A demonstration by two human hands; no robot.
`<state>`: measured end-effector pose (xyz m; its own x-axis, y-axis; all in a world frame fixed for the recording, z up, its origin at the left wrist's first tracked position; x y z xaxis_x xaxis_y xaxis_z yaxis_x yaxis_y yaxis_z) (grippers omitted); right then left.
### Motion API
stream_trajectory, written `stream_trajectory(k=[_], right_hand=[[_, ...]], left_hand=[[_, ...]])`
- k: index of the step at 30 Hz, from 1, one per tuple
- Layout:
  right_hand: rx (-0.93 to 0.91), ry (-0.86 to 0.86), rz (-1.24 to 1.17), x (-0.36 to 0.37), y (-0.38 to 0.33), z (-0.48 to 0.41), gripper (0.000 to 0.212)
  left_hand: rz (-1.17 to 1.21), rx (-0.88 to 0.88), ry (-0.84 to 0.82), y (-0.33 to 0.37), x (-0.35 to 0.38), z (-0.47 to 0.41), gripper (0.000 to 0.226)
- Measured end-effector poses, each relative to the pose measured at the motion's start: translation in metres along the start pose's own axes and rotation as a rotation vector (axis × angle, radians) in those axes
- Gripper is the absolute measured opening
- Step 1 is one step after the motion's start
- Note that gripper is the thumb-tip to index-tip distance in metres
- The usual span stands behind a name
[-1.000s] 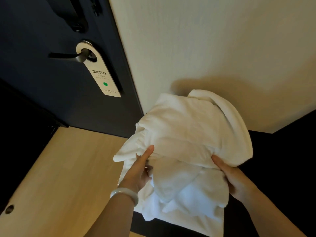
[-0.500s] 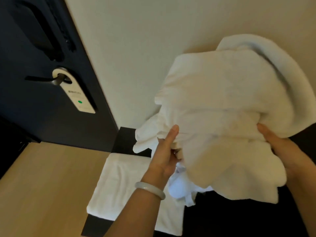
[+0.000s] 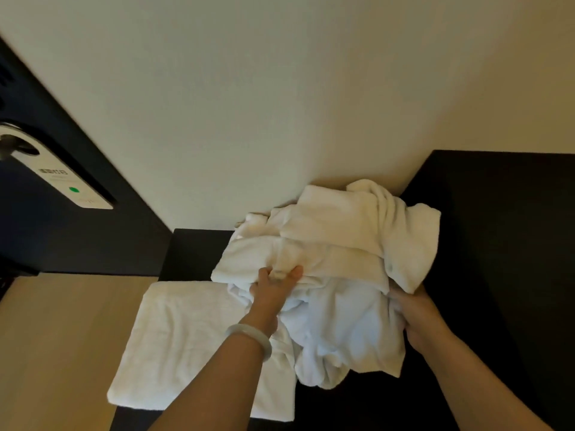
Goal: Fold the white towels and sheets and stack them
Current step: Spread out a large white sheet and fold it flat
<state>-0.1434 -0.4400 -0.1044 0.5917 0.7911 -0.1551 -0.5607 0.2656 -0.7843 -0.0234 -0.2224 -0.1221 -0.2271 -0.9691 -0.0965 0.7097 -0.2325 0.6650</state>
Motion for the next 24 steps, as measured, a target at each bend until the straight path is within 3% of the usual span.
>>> stream_trajectory(k=[2,5,8,11,13,14,17,21,24], right_hand=[[-0.035,0.034,-0.031,-0.001,-0.010,0.002,0.060],[-0.134,0.050,0.006,-0.004,-0.032,0.014,0.079],[-0.216,0.072,0.197,-0.008,-0.049,0.025,0.082],[-0.464,0.231,0.573,0.000,-0.066,0.028,0.089],[-0.673,0.327,0.907,0.012,-0.072,0.019,0.088],[-0.688,0.306,1.067,0.020,-0.072,0.011,0.087],[-0.543,0.102,1.446,0.039,-0.050,-0.021,0.077],[-0.411,-0.059,1.472,0.039,-0.038,-0.051,0.075],[-0.380,-0.076,1.503,0.033,-0.050,-0.051,0.075]], left_hand=[[0.117,-0.014,-0.011,-0.001,0.000,-0.002,0.081],[0.275,-0.062,-0.056,-0.004,-0.002,-0.003,0.084],[0.126,-0.004,0.034,0.008,0.000,0.003,0.087],[-0.234,0.376,0.238,0.028,0.008,0.014,0.091],[-0.465,0.676,0.151,0.037,0.018,0.019,0.090],[-0.563,0.736,0.065,0.038,0.024,0.018,0.087],[-0.817,0.656,-0.115,0.031,0.031,-0.004,0.082],[-0.913,0.503,-0.126,0.033,0.032,-0.024,0.088],[-0.880,0.447,-0.132,0.043,0.035,-0.021,0.096]])
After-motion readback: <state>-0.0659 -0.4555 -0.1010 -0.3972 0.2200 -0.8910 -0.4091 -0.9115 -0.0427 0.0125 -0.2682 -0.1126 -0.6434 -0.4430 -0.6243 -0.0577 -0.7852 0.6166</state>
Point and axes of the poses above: each hand's wrist, its own z-axis away from the middle knuckle, its own x-axis out of the palm, y = z × x, the point moved 1 cm from there along -z, towards the middle knuckle, and after that the axes turned 10 degrees about z, right-handed, at the moved point
